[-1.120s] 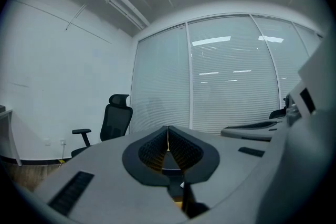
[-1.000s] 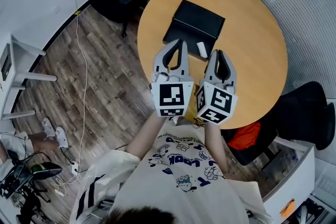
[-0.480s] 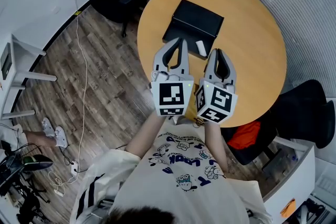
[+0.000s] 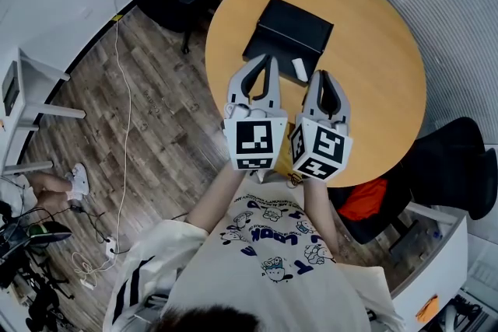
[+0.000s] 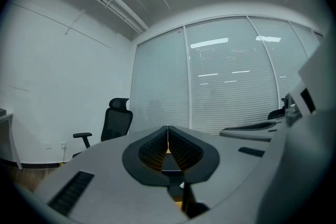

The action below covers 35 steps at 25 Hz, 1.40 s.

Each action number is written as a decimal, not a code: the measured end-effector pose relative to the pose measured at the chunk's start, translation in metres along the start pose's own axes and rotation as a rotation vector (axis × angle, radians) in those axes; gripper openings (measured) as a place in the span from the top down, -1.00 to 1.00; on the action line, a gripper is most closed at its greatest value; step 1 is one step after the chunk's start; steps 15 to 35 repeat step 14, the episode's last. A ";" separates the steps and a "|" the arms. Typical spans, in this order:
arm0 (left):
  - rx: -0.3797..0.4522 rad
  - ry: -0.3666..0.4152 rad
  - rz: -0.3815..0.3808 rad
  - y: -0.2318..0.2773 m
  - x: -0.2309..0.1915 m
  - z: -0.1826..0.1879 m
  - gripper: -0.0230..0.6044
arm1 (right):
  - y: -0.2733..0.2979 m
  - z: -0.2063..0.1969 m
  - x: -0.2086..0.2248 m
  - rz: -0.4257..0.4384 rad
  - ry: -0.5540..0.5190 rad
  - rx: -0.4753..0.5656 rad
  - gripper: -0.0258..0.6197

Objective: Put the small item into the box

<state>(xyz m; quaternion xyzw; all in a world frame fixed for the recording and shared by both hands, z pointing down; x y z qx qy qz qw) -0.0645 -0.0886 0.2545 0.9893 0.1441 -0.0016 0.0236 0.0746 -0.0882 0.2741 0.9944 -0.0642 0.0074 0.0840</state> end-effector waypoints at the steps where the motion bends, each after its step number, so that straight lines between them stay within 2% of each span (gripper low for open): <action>1: 0.000 0.001 0.000 0.000 0.000 0.000 0.88 | 0.000 0.000 0.000 0.000 0.001 0.001 0.79; 35: -0.001 0.007 -0.009 -0.002 0.007 -0.001 0.88 | -0.005 -0.001 0.005 -0.005 0.003 0.006 0.80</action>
Point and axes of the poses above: the fingertips, and each gripper's own axes: y forward along the fingers, x to its right, z out of its top, the point moved 7 cm from there along -y, backward along the fingers, and after that the axes turned 3 degrees about -z, right-handed, at the moved point
